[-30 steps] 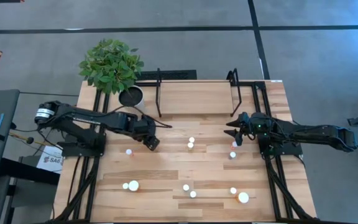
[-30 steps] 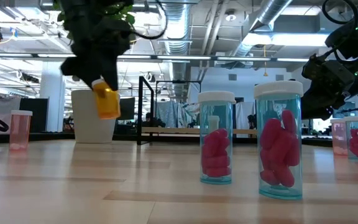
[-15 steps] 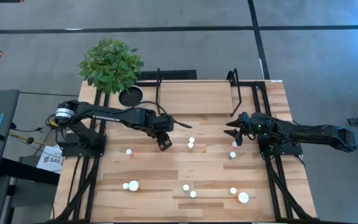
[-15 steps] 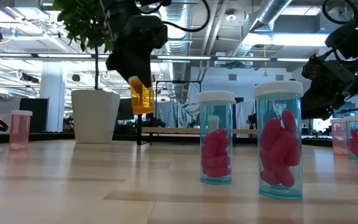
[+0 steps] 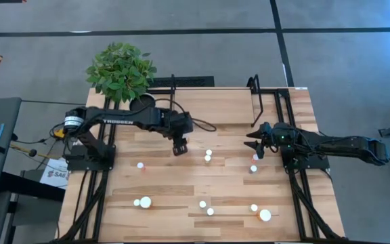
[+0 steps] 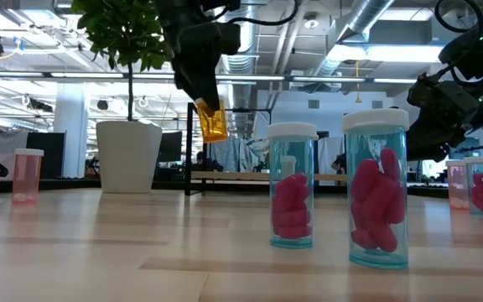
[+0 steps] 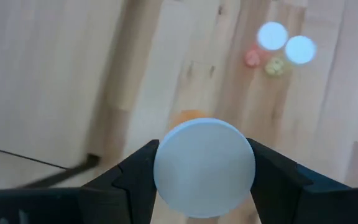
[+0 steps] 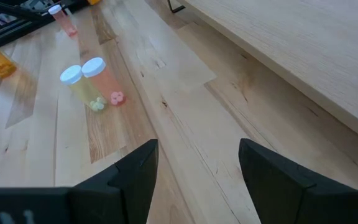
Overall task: Pick and place medicine bottles onto shelf by color
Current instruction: Put the top orange pill bottle on the shelf
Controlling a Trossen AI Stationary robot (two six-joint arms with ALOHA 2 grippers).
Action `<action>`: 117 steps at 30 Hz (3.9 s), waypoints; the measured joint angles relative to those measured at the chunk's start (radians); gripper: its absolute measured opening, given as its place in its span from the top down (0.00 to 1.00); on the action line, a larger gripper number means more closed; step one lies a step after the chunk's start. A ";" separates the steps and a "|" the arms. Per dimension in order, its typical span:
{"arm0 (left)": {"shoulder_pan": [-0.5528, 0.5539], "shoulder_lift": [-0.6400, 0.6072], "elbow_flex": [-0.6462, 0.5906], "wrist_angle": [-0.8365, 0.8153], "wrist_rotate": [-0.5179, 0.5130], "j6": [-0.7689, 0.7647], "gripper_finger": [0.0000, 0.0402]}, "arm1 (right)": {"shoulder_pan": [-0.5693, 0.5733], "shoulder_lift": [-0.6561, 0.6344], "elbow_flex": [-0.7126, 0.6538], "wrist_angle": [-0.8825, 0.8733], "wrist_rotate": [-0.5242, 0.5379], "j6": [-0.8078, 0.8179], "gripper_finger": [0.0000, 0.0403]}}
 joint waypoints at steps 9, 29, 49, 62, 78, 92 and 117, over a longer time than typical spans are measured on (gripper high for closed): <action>0.073 0.000 0.001 0.004 -0.001 0.205 0.52 | 0.000 0.000 0.000 0.000 0.000 0.000 0.38; 0.130 0.053 0.013 0.200 -0.052 0.442 0.52 | 0.000 0.000 0.000 0.001 0.000 0.000 0.38; 0.294 0.427 0.535 -0.158 0.050 0.423 0.51 | 0.000 0.013 0.000 0.001 0.006 0.000 0.38; 0.379 0.443 0.549 -0.165 0.061 0.328 0.51 | 0.000 0.012 0.000 0.001 0.007 0.000 0.38; 0.418 0.452 0.549 -0.163 0.060 0.468 0.51 | 0.000 0.012 0.000 0.000 0.007 0.000 0.38; 0.460 0.479 0.552 -0.146 0.086 0.539 0.51 | 0.000 0.012 0.000 0.001 0.007 0.000 0.38; 0.503 0.507 0.559 -0.112 0.079 0.573 0.51 | 0.000 0.012 0.000 0.001 0.007 0.000 0.38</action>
